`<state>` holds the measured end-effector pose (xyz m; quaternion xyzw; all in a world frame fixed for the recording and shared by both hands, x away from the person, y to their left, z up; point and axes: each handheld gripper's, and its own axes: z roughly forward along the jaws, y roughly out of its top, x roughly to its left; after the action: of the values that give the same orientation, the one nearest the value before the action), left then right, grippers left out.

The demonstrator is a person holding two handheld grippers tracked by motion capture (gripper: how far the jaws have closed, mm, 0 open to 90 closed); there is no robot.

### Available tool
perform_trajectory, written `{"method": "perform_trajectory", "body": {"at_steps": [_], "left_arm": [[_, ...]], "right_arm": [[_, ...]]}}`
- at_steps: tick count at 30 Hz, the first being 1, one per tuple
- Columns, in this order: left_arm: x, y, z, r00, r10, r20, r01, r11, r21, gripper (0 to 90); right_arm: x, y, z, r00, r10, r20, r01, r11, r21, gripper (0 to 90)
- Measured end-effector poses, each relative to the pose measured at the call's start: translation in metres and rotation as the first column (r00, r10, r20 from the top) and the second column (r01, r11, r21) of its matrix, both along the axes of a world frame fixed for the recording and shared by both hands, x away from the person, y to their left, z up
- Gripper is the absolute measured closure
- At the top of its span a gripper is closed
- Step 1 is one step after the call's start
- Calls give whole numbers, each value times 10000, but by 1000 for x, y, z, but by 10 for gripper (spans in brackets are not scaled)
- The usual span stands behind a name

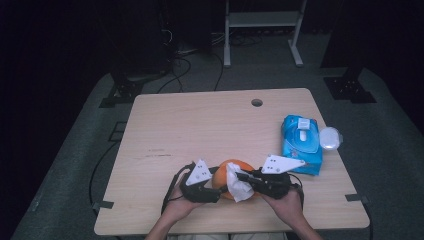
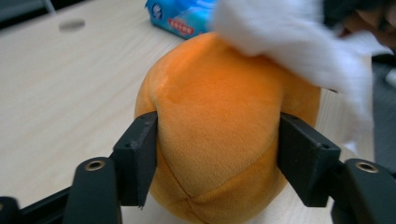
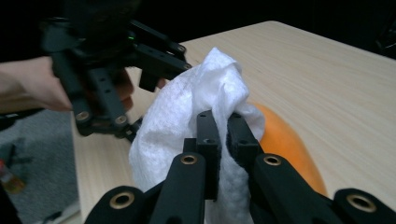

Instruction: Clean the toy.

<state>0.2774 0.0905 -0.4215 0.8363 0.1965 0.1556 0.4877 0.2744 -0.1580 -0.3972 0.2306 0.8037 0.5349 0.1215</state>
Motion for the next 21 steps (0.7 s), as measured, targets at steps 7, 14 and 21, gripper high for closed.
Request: {"method": "perform_trajectory", "body": {"at_steps": [7,14,21], "left_arm": [[5,1,-2,9976,234,-656,-265,9985,-472,179],[-3,-5,-1,9996,-233,139,232,9997,30,294],[8,1,-5,9923,82,-1235,-156,9981,-591,183]], "right_arm": [[9,-25,-4,9946,-997,-271,996,9950,-52,849],[0,-4,1,9998,-188,74,188,9998,-76,848],[5,-20,-5,9971,-723,-216,721,9973,-130,849]]}}
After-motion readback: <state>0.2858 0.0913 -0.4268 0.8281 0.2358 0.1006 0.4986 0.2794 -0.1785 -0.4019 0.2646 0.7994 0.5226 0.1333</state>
